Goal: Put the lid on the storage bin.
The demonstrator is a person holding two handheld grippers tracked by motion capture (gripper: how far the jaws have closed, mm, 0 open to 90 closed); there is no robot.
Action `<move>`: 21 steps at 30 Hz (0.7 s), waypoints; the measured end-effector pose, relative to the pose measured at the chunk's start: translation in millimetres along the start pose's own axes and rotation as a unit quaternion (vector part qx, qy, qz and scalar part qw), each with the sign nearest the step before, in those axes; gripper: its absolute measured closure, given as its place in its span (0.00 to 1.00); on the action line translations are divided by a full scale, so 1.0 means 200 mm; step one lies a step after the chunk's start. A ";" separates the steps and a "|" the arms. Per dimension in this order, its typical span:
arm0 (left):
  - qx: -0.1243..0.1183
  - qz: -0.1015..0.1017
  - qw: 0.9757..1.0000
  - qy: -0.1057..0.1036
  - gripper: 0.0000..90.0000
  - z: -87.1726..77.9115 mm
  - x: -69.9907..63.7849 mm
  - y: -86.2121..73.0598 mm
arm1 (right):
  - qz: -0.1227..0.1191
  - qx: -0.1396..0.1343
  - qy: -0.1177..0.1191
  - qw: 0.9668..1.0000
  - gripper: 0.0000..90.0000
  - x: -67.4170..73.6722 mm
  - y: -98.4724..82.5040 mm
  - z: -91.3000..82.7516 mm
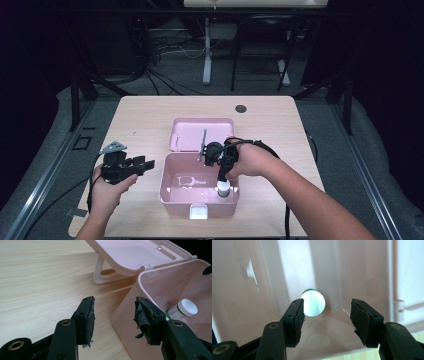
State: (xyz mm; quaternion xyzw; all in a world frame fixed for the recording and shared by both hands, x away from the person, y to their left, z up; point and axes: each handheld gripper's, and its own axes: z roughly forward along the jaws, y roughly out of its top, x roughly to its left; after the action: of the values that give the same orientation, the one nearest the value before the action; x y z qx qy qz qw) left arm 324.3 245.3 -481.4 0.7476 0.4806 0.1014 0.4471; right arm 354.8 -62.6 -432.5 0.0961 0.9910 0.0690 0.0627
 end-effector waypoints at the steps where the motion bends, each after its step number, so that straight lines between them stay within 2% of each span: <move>1: 0.000 0.001 1.000 0.000 0.56 0.00 0.00 0.00 | 0.004 -0.003 -0.001 1.000 0.50 -0.01 0.00 -0.01; 5: -0.001 0.003 1.000 -0.002 0.56 0.00 -0.02 0.00 | 0.023 -0.006 -0.001 1.000 0.50 -0.03 -0.01 -0.03; 14: -0.001 0.014 1.000 -0.008 0.56 -0.01 -0.04 0.01 | 0.047 -0.019 -0.011 0.999 0.50 -0.07 -0.05 -0.08; 21: 0.002 0.022 1.000 -0.015 0.56 0.00 -0.08 0.02 | 0.091 -0.032 -0.016 0.995 0.50 -0.12 -0.09 -0.12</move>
State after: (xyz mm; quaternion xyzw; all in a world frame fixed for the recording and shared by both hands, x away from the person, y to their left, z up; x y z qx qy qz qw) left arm 318.7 232.8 -474.1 0.7606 0.4572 0.0993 0.4501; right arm 371.7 -87.5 -409.7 0.1845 0.9744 0.1045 0.0748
